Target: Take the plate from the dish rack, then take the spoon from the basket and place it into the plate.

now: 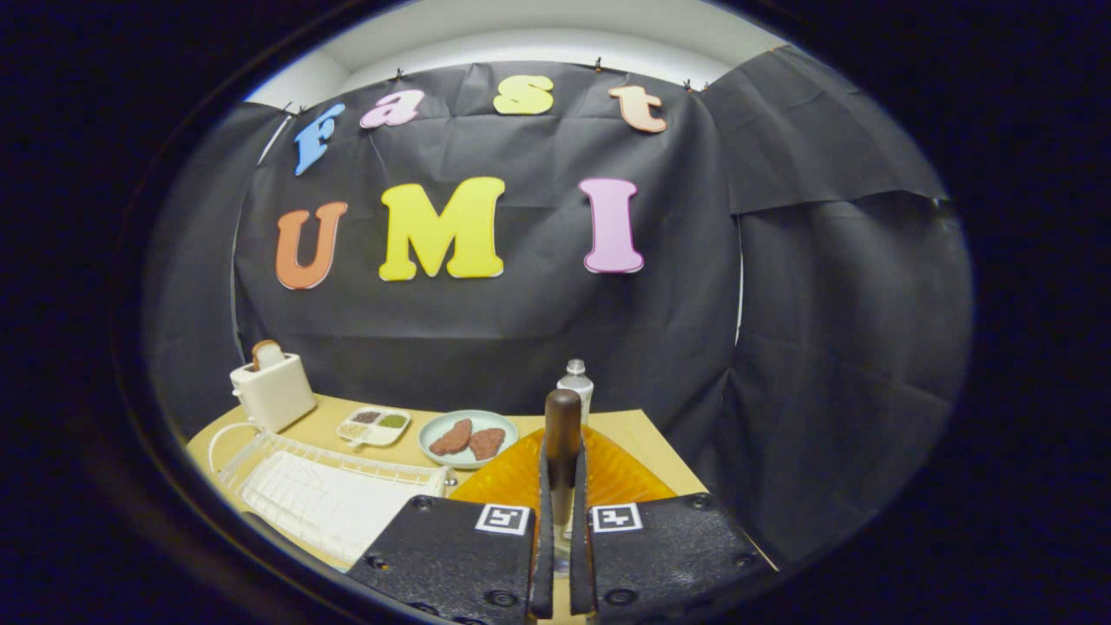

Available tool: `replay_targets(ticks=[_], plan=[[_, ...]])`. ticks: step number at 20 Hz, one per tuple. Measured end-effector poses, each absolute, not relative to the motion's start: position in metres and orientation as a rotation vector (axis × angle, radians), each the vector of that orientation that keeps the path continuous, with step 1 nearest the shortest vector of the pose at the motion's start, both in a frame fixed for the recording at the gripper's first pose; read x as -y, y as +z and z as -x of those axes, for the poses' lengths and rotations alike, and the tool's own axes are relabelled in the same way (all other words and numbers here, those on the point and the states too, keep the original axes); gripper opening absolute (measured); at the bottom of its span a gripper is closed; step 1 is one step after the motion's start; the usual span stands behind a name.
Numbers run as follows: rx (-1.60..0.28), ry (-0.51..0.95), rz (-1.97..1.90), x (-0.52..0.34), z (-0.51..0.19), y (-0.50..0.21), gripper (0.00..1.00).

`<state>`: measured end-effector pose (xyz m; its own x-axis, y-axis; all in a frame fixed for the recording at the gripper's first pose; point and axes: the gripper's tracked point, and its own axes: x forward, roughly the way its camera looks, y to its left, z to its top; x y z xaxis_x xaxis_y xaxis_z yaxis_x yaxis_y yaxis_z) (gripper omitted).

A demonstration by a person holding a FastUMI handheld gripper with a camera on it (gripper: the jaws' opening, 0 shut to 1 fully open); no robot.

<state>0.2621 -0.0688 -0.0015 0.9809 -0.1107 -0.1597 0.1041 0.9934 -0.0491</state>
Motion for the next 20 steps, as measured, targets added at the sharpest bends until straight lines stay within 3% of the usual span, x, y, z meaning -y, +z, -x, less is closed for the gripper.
replay_targets(ticks=[9,20], plan=[[-0.036,-0.042,0.102,-0.002,-0.144,0.010,0.12],[-0.058,0.101,0.151,-0.112,-0.071,-0.098,0.13]])
